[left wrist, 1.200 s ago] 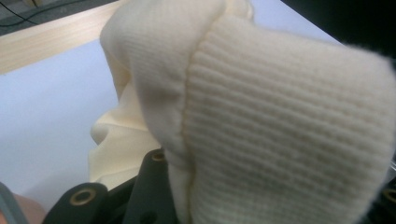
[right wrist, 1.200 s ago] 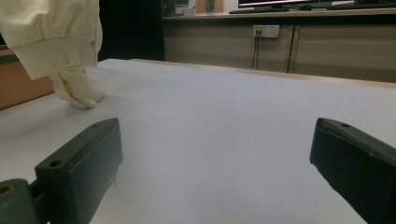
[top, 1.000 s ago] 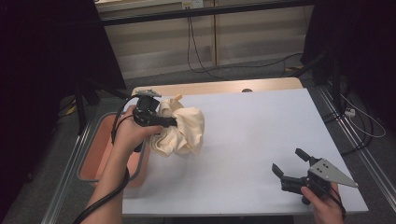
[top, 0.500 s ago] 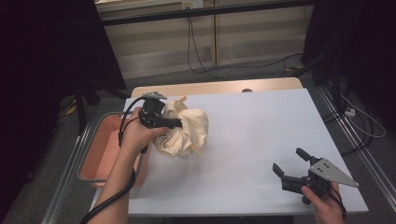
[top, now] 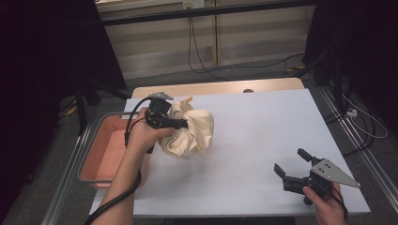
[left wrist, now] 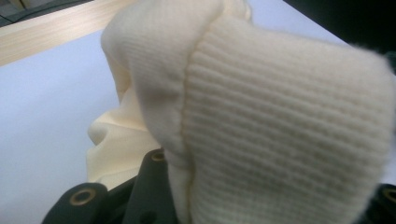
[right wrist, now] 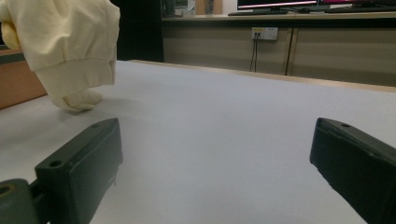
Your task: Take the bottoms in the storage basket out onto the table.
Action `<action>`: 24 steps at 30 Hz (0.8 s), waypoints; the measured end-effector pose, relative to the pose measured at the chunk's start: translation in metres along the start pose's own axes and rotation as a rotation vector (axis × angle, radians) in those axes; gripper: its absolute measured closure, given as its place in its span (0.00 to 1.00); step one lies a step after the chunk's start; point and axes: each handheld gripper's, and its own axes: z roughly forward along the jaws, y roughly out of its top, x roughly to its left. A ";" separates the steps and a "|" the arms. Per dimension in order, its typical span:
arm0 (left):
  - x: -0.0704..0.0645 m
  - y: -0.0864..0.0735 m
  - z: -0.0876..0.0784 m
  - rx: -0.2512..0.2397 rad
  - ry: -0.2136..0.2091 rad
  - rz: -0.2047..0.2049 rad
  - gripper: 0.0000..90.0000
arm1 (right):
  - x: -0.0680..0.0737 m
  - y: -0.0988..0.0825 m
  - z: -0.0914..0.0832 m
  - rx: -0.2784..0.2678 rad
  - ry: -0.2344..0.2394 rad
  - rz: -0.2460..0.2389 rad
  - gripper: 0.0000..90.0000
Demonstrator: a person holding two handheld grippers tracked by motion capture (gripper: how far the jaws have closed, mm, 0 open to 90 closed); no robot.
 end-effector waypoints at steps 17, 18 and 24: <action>-0.003 0.000 0.004 -0.008 -0.010 0.007 0.77 | 0.000 0.000 0.000 0.000 0.004 -0.007 0.03; -0.003 -0.001 0.005 -0.010 -0.013 0.005 0.77 | 0.000 0.000 0.000 -0.001 0.004 -0.007 0.03; -0.003 -0.001 0.010 -0.002 -0.014 0.004 0.77 | 0.000 0.000 0.000 -0.001 0.004 -0.004 0.03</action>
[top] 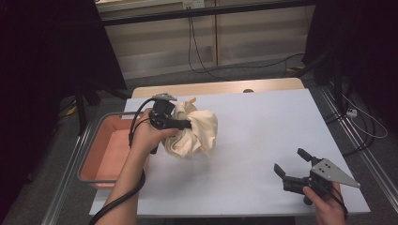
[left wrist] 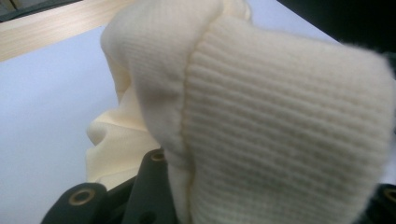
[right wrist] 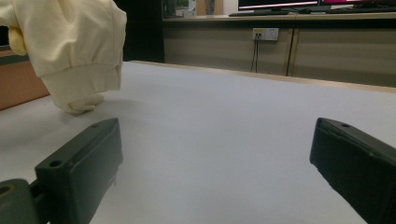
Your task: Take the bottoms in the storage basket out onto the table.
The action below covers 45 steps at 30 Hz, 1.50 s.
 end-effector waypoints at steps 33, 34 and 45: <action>-0.004 -0.011 0.031 -0.009 -0.016 -0.017 0.76 | -0.001 0.000 0.000 -0.002 0.003 -0.003 0.03; -0.003 -0.011 0.031 -0.009 -0.015 -0.018 0.76 | -0.001 0.000 0.000 -0.001 0.003 -0.005 0.03; 0.003 -0.019 0.034 -0.015 0.002 -0.027 0.75 | -0.001 0.000 0.000 -0.001 0.003 -0.002 0.03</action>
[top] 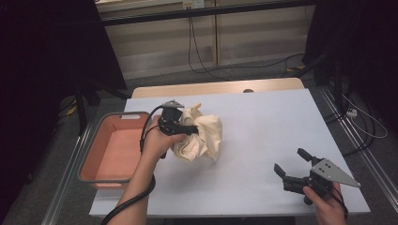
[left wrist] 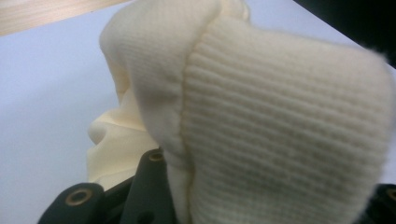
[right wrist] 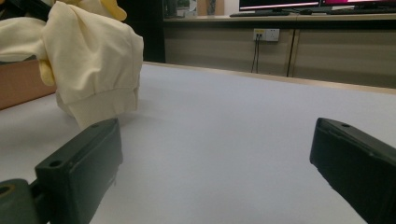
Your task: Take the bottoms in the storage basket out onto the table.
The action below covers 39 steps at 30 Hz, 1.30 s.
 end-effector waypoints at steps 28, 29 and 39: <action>0.001 -0.009 0.017 0.007 0.008 -0.002 0.73 | -0.001 0.000 0.000 0.001 0.002 0.000 0.03; 0.001 -0.009 0.018 0.009 0.006 0.002 0.73 | -0.001 0.000 0.000 0.002 0.002 0.000 0.03; 0.003 -0.013 0.022 0.011 0.006 -0.002 0.72 | -0.001 0.000 0.000 0.001 0.004 0.002 0.03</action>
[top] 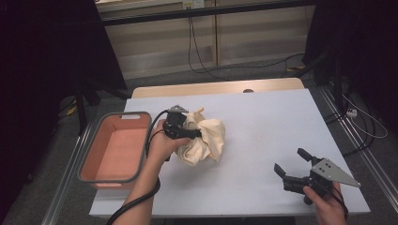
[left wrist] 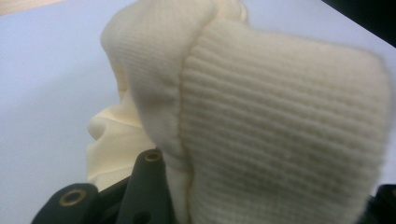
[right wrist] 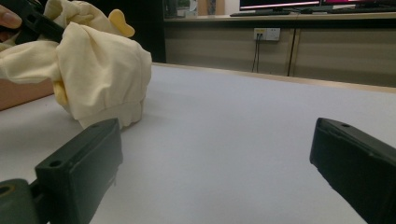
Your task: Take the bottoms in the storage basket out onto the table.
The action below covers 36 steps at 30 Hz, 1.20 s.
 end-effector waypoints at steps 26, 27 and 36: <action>0.002 -0.008 0.013 -0.005 0.000 -0.004 0.63 | -0.001 0.000 0.000 -0.001 0.001 0.007 0.03; 0.002 -0.008 0.013 -0.006 0.000 -0.004 0.62 | -0.001 0.000 0.000 -0.001 0.002 0.005 0.03; 0.003 -0.011 0.016 -0.009 -0.004 -0.020 0.61 | -0.001 0.000 -0.001 0.000 0.003 0.006 0.03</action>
